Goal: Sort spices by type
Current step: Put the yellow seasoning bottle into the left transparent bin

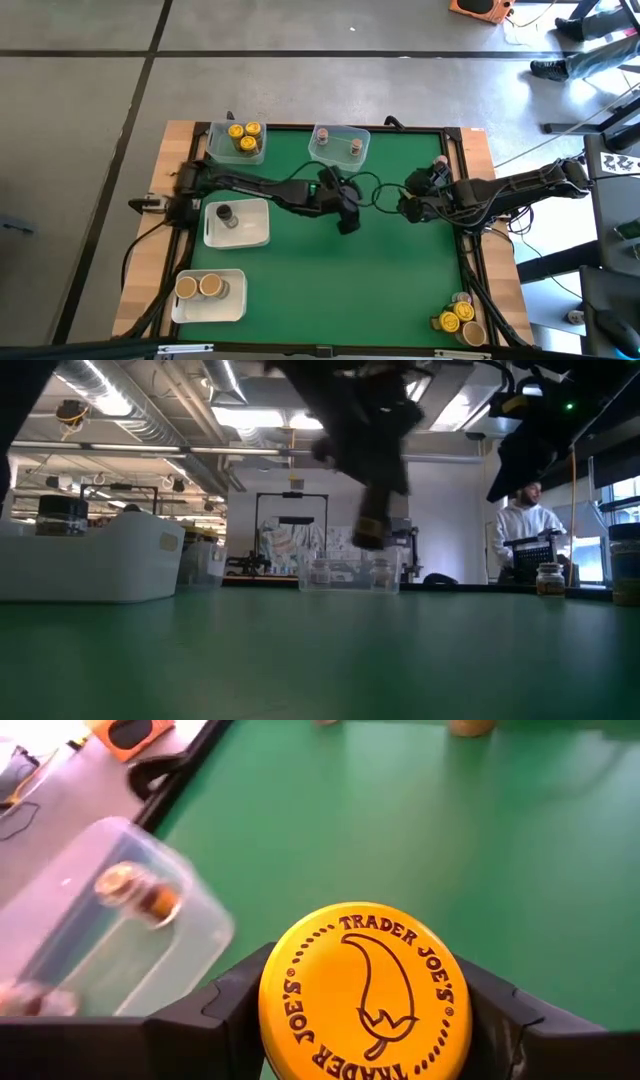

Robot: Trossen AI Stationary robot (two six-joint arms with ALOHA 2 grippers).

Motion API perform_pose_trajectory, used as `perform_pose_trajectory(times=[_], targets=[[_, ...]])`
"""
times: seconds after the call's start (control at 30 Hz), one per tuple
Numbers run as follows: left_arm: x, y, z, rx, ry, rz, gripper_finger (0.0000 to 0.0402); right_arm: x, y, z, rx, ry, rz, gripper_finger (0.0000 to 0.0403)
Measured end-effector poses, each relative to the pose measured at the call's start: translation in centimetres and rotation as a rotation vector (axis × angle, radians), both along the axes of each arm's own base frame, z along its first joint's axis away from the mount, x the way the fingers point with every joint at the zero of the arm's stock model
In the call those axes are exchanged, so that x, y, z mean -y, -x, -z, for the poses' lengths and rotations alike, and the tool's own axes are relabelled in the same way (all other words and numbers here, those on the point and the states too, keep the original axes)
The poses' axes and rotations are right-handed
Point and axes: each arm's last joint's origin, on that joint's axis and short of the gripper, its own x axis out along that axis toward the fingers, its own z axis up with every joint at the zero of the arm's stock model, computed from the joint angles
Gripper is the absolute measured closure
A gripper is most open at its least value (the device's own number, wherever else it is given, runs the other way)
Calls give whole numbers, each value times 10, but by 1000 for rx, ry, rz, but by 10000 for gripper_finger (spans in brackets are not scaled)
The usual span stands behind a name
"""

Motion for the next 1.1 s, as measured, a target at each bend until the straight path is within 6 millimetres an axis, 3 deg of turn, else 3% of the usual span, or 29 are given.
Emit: perform_pose_trajectory(times=[0.37,0.63,0.83,1.1], targets=[[-18,126,-37,167,7,-259,185,2,-1,-3,34,107,38,13],[-36,205,-43,285,-24,-510,185,4,-4,-8,105,228,92,13],[-52,246,-40,295,-91,-711,175,4,-4,-8,116,227,94,13],[-71,274,-17,227,-111,-900,172,4,-4,-8,114,227,94,13]])
